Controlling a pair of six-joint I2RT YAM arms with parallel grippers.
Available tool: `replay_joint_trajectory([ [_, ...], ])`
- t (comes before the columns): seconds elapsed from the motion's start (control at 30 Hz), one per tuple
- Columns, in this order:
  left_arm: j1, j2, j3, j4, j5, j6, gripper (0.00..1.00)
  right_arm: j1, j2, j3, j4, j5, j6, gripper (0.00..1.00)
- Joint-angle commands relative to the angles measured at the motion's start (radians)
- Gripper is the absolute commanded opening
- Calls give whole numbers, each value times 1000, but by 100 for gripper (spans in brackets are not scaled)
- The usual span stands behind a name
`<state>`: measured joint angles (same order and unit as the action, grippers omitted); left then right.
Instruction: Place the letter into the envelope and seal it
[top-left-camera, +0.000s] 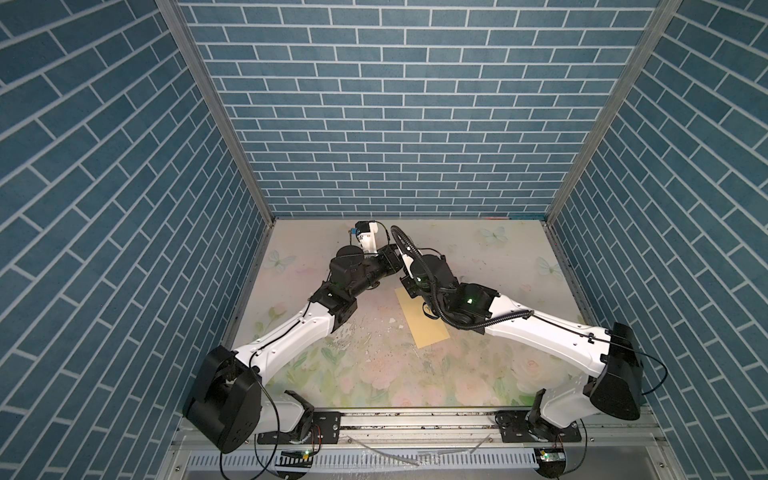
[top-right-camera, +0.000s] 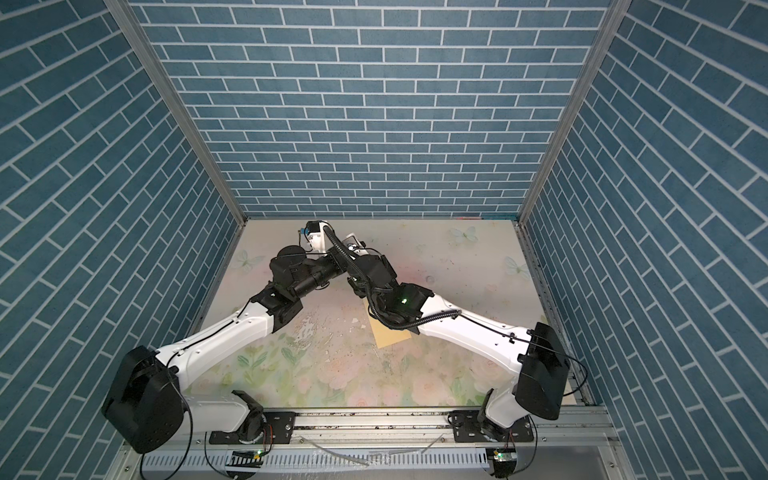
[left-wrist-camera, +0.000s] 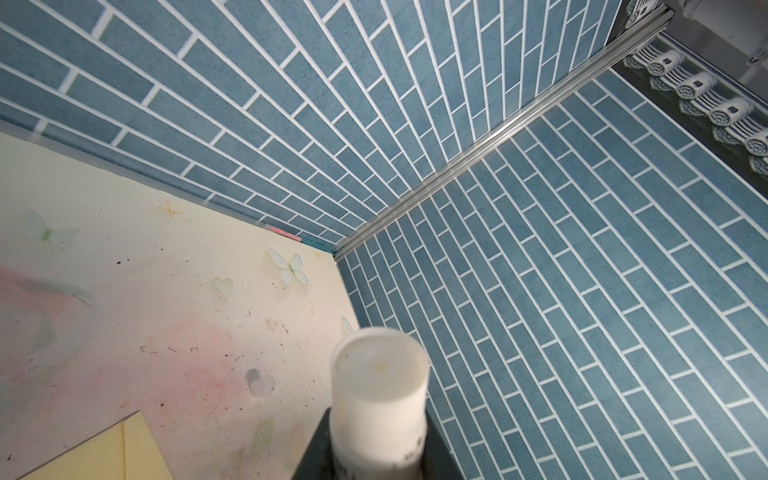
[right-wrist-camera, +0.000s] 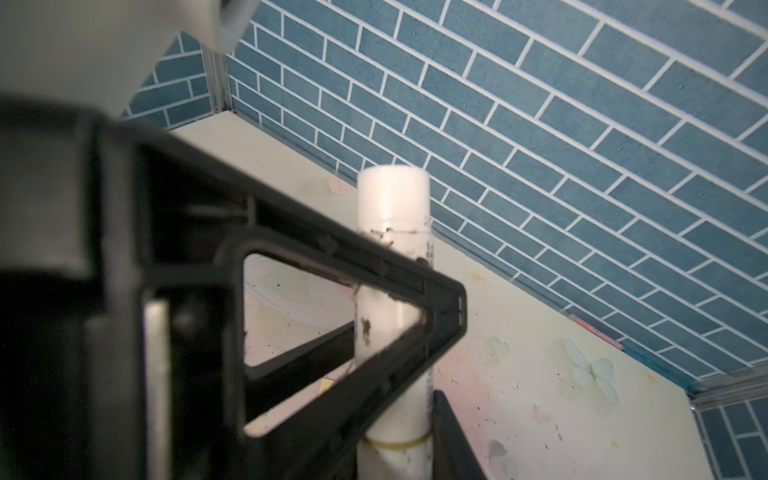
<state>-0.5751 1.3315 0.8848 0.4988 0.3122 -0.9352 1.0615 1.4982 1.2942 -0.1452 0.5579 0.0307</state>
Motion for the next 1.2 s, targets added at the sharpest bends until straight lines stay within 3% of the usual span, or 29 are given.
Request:
replay_joint_trajectory([
  [0.0,-23,-34,9,50,72,47,47,-45,-69,-64,62,-184,106,0],
  [0.07,-23,-37,4,65,74,56,61,-79,-107,-105,101,-271,150,0],
  [0.2,-23,-26,-9,137,94,59,79,-142,-176,-183,182,-402,230,0],
  [0.4,-23,-24,-34,248,118,74,92,-205,-244,-255,266,-529,309,0],
  [0.83,-22,-21,-93,485,184,96,96,-365,-286,-400,654,-910,605,0],
  [0.97,-22,-9,-86,529,202,76,95,-388,-242,-401,770,-1035,701,0],
  [1.17,-22,12,-75,562,208,56,90,-394,-182,-396,916,-1136,810,0],
])
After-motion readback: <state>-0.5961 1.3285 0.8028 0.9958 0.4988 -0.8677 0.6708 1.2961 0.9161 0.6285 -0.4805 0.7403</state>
